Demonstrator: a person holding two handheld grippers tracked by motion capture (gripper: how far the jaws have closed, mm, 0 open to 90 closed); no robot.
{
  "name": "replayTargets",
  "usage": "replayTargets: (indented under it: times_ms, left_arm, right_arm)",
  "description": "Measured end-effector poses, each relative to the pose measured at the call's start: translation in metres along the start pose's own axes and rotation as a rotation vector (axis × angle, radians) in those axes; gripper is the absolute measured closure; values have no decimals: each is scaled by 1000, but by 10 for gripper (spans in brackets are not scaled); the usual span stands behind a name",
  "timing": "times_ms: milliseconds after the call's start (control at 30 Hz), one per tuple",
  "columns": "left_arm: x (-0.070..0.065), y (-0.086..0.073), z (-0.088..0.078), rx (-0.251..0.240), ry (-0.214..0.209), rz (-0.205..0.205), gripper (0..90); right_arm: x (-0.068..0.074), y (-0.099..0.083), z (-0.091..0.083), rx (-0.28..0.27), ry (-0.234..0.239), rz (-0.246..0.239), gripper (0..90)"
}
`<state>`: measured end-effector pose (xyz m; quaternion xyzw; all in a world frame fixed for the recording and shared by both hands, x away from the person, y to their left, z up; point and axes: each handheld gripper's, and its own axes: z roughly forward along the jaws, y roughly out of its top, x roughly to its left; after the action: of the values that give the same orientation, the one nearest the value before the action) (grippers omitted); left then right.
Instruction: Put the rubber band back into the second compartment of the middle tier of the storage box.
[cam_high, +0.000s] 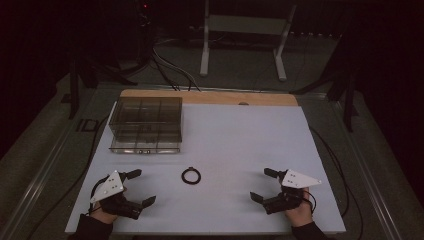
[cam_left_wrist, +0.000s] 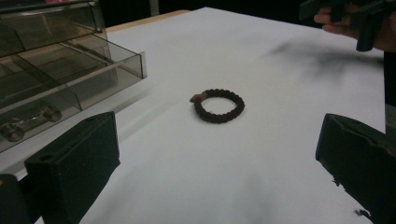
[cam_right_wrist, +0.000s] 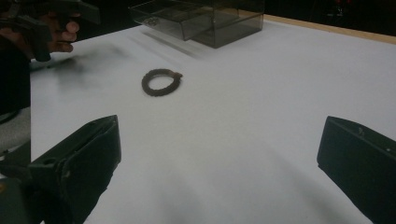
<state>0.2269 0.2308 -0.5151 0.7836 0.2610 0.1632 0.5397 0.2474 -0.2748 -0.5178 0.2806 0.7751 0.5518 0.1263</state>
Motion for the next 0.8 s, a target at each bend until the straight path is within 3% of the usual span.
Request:
replayTargets:
  times_ms: [533, 800]
  left_arm:
    - [-6, 15, 0, 29, -44, -1, 4]
    - [-6, 23, 0, 34, -45, -6, 4]
  right_arm:
    - [1, 2, -2, -11, -2, 1, 0]
    - [2, 2, -2, -12, -1, 8, 0]
